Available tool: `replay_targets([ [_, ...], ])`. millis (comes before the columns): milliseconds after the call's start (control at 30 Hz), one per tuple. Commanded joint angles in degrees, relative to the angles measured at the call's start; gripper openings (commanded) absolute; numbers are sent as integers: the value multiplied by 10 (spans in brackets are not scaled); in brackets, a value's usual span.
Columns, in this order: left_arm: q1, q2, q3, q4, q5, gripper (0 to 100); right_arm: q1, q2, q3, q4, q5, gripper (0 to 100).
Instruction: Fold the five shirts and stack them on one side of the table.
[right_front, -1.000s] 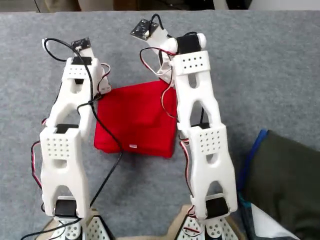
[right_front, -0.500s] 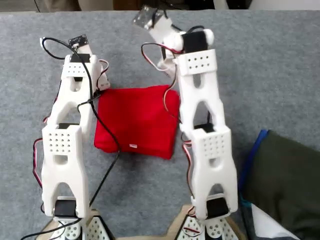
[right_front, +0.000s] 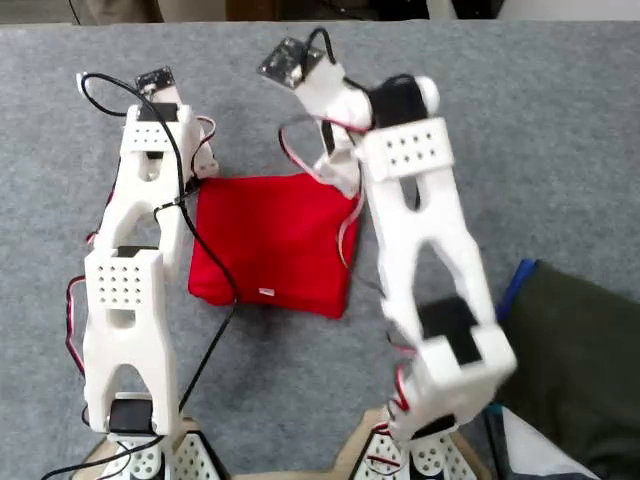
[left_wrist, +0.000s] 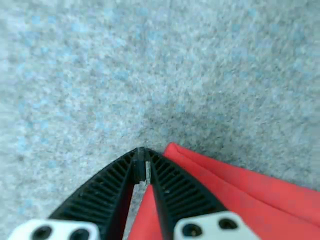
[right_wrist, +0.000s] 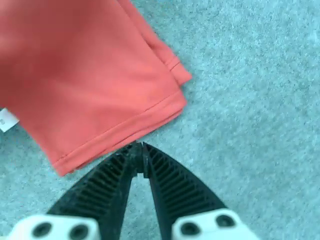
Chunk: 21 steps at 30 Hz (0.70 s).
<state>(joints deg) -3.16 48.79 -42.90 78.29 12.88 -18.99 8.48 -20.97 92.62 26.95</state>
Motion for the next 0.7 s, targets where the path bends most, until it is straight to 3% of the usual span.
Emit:
replay_targets([
  [0,-3,-24,-48,29,14,20,-5,-128,237,-105,-15,6],
  [200,28,-25,-78,86,17,20,-35,-227,464,-205,-84,7],
  [433,67,-19,-24,85,14,20,-50,-234,570,-284,-90,8],
  [667,11,-7,16,9,5,20,-48,-187,639,-344,-87,7],
])
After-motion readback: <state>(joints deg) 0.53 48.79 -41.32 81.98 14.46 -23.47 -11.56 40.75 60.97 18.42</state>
